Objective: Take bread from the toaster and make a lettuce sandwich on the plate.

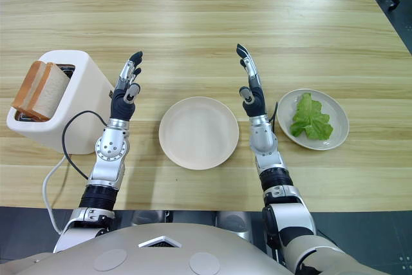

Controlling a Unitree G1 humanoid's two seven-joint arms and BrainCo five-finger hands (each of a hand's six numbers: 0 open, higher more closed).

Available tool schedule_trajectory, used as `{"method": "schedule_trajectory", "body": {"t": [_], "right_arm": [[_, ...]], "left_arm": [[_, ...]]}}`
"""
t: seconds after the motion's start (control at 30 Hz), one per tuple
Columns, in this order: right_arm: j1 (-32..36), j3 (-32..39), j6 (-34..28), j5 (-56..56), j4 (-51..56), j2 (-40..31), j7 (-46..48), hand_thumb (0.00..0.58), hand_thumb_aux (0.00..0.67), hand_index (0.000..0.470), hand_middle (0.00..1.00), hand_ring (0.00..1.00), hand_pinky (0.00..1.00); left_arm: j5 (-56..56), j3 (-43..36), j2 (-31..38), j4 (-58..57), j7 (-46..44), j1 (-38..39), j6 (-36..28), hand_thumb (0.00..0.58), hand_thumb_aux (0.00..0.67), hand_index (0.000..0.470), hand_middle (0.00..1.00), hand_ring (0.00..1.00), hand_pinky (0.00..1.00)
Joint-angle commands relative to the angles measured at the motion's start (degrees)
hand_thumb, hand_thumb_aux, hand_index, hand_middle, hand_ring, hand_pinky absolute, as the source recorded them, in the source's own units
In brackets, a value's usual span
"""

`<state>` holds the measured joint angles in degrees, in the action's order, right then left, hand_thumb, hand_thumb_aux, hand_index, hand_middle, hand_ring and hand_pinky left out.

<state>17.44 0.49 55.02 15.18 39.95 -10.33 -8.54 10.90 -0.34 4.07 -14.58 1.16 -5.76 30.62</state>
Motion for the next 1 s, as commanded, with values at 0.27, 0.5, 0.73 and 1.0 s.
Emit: {"method": "schedule_trajectory", "body": {"t": [0.27, 0.5, 0.73, 1.0], "right_arm": [[0.9, 1.0, -0.8, 1.5, 1.7, -0.2, -1.3, 0.0, 0.0, 0.0, 0.0, 0.0, 0.0], [0.6, 1.3, -1.0, 1.8, 1.4, 0.1, -1.9, 0.0, 0.0, 0.0, 0.0, 0.0, 0.0], [-1.1, 0.7, -1.5, 2.6, -1.6, 0.2, -3.5, 0.0, 0.0, 0.0, 0.0, 0.0, 0.0], [-3.6, -0.9, -3.8, 1.4, -5.0, -0.5, -4.5, 0.0, 0.0, 0.0, 0.0, 0.0, 0.0]], "left_arm": [[0.9, -0.6, 1.1, -1.2, 0.9, 0.3, 0.6, 0.0, 0.0, 0.0, 0.0, 0.0, 0.0], [7.1, 0.2, 4.2, 12.2, 1.3, 2.4, -2.6, 0.0, 0.0, 0.0, 0.0, 0.0, 0.0], [11.2, 14.6, 14.5, 46.2, -7.3, 9.3, -21.5, 0.0, 0.0, 0.0, 0.0, 0.0, 0.0], [12.4, 34.4, 23.2, 48.4, -11.8, 18.8, -35.8, 0.0, 0.0, 0.0, 0.0, 0.0, 0.0]]}}
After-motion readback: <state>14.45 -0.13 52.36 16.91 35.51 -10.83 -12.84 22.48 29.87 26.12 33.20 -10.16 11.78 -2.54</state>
